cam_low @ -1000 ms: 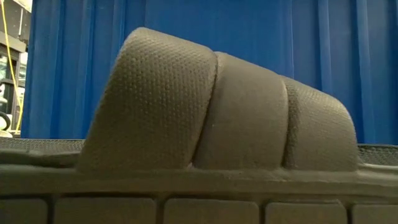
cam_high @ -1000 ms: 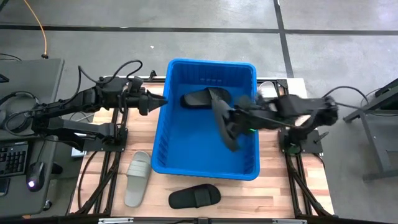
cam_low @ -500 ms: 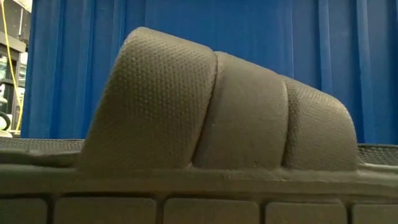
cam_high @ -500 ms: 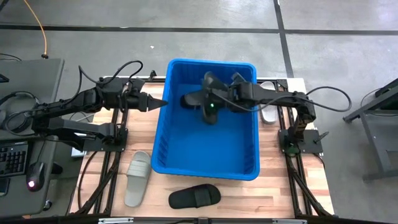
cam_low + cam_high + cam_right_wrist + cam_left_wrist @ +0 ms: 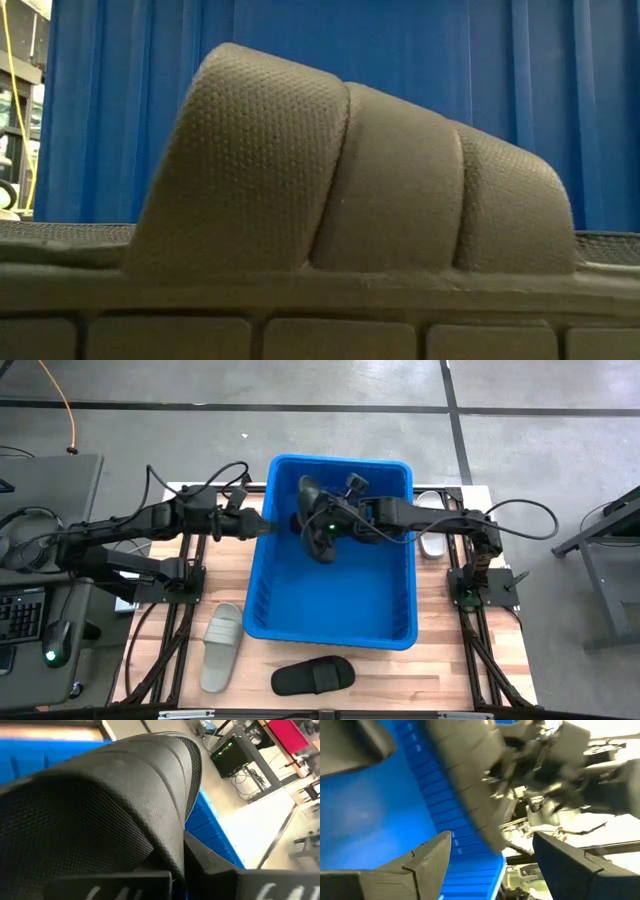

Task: Pick and place slides into bin
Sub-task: Put the black slide into the blue container

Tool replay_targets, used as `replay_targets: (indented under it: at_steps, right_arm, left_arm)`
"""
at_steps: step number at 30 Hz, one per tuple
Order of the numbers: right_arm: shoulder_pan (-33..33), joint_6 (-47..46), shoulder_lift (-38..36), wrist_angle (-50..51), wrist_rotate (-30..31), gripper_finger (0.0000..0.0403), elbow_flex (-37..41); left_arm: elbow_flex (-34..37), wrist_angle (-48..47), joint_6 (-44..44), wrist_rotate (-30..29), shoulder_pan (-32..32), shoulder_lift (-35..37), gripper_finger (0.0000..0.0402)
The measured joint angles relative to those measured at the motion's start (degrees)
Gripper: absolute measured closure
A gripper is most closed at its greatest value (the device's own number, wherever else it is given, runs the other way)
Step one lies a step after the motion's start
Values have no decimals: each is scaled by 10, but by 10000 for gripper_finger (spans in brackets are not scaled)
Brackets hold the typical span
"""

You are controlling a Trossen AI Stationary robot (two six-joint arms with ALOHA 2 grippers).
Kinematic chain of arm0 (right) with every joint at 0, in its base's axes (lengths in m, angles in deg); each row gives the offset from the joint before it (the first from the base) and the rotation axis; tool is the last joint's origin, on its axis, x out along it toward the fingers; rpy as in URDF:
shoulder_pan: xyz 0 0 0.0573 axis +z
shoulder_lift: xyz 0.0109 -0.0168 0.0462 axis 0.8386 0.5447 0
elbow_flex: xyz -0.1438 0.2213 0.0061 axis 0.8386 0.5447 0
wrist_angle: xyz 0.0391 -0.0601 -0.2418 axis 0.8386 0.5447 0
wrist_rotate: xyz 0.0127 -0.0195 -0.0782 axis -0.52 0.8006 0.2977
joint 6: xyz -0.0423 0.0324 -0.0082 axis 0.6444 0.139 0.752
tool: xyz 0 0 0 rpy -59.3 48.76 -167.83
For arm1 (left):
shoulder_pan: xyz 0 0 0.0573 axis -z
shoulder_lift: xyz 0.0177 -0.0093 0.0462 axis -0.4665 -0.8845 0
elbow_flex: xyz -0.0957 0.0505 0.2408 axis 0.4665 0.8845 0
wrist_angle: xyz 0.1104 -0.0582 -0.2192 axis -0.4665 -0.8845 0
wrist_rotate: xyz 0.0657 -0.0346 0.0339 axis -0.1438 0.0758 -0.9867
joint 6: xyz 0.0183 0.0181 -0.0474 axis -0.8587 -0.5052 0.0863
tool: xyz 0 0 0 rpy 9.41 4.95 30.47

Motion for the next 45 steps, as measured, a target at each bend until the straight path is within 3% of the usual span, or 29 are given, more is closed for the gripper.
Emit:
replay_targets:
  at_steps: [7, 12, 29, 45]
  right_arm:
    - [23, 61, 34, -40, 8, 403, 0]
    - [22, 33, 32, -44, 22, 403, 0]
    - [6, 61, 32, -106, -16, 403, 0]
    - [2, 28, 31, -92, -22, 403, 0]
  left_arm:
    - [0, 34, 46, -6, 0, -38, 131]
    - [0, 28, 50, -6, 0, -50, 131]
    - [0, 31, 46, -56, 0, -53, 131]
    - [0, 8, 56, -43, 5, -71, 131]
